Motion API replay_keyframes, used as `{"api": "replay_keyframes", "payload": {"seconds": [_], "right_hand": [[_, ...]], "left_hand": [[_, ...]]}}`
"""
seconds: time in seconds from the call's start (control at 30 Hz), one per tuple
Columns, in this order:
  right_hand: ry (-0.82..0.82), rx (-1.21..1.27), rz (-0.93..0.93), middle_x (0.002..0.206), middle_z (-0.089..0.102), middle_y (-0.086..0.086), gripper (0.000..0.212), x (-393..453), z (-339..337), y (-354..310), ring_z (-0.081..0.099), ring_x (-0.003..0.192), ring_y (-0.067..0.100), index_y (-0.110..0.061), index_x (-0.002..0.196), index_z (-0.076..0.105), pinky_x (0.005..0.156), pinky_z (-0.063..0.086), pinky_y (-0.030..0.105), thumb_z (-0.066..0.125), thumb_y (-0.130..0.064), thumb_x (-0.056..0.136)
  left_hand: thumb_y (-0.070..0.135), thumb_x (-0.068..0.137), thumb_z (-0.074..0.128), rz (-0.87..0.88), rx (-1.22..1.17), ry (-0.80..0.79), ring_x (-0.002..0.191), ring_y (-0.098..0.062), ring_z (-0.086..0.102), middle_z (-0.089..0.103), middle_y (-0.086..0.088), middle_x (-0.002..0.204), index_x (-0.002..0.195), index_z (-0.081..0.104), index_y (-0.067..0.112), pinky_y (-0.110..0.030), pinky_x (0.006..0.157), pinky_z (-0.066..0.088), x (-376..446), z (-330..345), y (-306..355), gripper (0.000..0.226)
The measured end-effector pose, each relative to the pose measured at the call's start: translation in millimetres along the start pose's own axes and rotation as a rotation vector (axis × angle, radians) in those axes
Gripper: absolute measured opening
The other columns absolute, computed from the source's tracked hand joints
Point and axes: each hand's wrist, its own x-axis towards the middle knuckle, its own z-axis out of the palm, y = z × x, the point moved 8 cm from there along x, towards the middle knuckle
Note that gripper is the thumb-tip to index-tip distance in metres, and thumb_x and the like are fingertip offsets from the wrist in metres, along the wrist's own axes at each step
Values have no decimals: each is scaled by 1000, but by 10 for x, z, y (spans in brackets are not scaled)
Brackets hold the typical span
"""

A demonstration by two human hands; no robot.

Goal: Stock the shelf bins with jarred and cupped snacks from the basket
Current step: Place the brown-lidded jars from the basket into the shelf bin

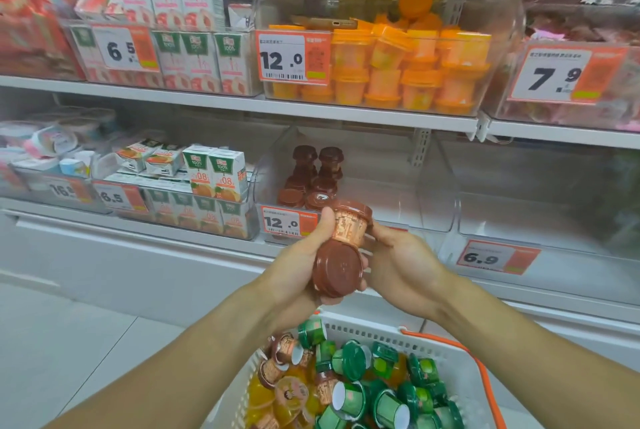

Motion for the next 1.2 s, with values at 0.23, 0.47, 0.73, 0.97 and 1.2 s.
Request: {"api": "replay_keyframes", "payload": {"seconds": [0.23,0.47,0.73,0.97,1.2], "right_hand": [[87,-344,-210,94,67,7,53,-45,-109,-472,59,79,19,-6,116,67,63,42,30,68,-49,85],[99,-516,-202,86,71,10,40,-59,-26,-446,59,77,19,-9,100,75,71,51,31,78,-35,69],[179,-507,-302,104,75,15,27,283,-105,-629,67,101,29,-5,104,75,93,53,38,76,-18,80],[269,-972,-393,107,73,7,21,1353,17,-1008,67,96,16,-13,106,72,88,51,23,76,-9,85],[280,-1436,-269,124,63,4,19,2266,118,-896,59,104,18,-26,110,67,85,43,23,70,-24,91]], "left_hand": [[56,81,70,455,661,400,72,3,65,70,15,84,104,60,32,-12,63,48,-160,-271,356,35],[64,77,70,563,1017,517,76,3,59,61,22,78,104,47,41,-27,70,49,-238,-281,474,42],[48,94,58,246,487,576,76,-15,60,65,3,86,93,54,17,-25,58,39,-104,-561,285,31],[27,83,68,26,78,485,61,-33,64,65,-16,70,90,63,10,-18,39,32,98,-844,40,19],[23,91,58,2,81,490,63,-33,64,62,-13,72,92,61,9,-17,36,31,136,-1076,7,14]]}}
